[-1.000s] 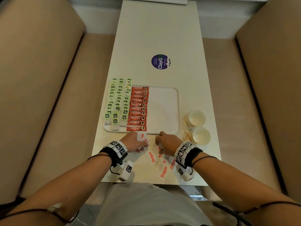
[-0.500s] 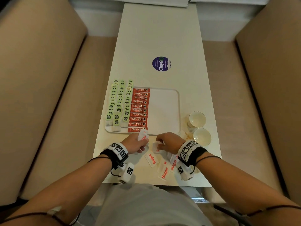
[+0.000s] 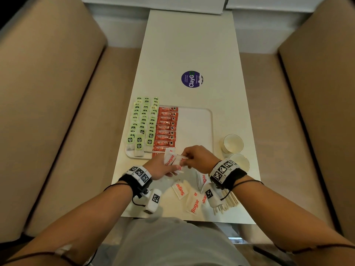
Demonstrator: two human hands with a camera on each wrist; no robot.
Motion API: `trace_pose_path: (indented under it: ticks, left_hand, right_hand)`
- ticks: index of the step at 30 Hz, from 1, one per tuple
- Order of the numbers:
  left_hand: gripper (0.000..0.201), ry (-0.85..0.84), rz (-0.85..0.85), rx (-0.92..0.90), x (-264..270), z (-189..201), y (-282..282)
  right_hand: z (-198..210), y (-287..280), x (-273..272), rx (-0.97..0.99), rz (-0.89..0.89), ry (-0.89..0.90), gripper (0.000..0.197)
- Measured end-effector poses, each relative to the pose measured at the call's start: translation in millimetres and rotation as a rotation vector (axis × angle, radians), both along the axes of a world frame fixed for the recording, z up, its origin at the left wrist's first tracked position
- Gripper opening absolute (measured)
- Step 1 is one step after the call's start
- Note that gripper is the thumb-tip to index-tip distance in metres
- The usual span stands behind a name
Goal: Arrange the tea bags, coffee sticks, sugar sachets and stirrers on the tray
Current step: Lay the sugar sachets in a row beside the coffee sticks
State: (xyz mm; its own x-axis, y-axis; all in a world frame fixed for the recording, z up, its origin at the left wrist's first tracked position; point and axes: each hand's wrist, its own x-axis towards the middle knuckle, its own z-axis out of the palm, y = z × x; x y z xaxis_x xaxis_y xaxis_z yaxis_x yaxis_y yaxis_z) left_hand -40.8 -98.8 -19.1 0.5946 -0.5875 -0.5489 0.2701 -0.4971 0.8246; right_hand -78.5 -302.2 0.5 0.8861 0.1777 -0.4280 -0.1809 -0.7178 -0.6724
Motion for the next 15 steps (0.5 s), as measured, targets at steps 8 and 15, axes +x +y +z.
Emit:
trace_pose_path:
  ticks: [8, 15]
  left_hand:
    - [0.024, 0.064, 0.066, -0.074, 5, 10, 0]
    - [0.019, 0.034, 0.090, -0.075, 7, 16, -1]
  right_hand:
    - [6, -1, 2, 0.128, -0.102, -0.044, 0.022]
    - [7, -2, 2, 0.218, -0.181, -0.023, 0.029]
